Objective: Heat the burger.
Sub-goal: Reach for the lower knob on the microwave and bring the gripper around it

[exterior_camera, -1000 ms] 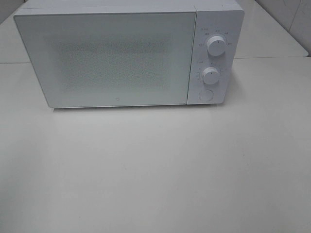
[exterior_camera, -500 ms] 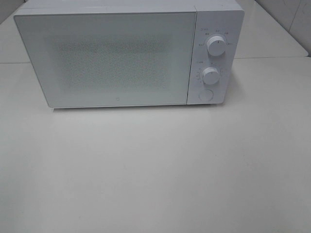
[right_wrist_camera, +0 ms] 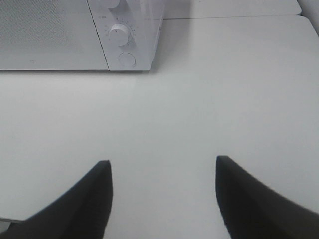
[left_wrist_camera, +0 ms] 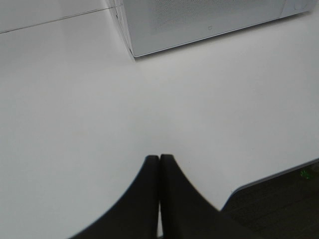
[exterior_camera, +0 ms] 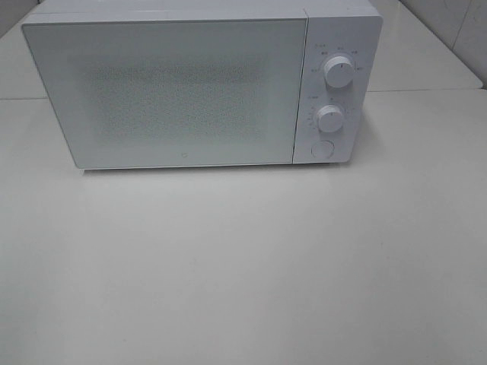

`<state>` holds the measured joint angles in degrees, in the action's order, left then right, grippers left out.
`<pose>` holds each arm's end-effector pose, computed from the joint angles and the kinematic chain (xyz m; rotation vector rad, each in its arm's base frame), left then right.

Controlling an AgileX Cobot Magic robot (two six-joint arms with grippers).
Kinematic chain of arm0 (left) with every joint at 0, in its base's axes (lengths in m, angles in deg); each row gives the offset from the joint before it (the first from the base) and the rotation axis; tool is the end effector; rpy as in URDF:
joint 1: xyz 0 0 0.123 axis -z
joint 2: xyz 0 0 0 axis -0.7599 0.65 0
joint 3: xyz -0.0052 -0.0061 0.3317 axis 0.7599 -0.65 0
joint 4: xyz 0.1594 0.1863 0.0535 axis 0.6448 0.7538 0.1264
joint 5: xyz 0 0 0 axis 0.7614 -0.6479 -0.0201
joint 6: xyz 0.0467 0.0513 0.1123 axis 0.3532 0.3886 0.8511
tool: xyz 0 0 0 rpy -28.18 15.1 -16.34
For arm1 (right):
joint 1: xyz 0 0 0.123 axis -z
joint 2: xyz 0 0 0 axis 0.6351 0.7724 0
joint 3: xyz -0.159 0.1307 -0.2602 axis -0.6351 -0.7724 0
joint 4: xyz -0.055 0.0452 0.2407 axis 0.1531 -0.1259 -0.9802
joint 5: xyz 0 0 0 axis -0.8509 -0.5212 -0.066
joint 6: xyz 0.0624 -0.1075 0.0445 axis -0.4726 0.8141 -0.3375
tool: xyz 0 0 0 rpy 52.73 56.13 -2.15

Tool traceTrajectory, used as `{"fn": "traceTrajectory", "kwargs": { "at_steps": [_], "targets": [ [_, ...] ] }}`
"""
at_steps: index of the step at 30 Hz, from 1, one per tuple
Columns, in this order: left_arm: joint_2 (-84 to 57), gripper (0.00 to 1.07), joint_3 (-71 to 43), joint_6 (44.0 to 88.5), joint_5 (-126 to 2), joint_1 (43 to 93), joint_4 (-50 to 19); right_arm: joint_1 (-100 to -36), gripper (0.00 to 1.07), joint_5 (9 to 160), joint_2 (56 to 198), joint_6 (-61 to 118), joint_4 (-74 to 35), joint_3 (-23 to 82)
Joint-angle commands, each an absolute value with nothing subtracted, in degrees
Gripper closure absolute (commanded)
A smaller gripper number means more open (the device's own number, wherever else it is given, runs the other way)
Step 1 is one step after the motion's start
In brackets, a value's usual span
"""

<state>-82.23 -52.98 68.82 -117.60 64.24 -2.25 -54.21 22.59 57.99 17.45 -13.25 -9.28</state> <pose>-0.0274 0.0047 0.2603 0.3872 2.0603 -0.1117 -0.0117 -0.0157 0.2645 -0.1385 1.9869 0.1133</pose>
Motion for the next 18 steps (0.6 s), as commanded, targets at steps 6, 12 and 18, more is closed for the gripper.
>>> {"fn": "traceTrajectory", "kwargs": {
  "at_steps": [6,12,18],
  "targets": [
    [-83.5,1.06,-53.8,69.1,-113.5,64.0,-2.8,-54.2,0.5,23.4,57.0,17.8,-13.3,-9.3],
    [-83.4,1.06,-55.7,68.9,-110.3,64.0,-3.1,-54.2,0.5,23.4,57.0,17.8,-13.3,-9.3],
    [-83.4,1.06,-55.7,68.9,-110.3,64.0,-3.0,-54.2,0.5,23.4,57.0,17.8,-13.3,-9.3]
  ]
}}
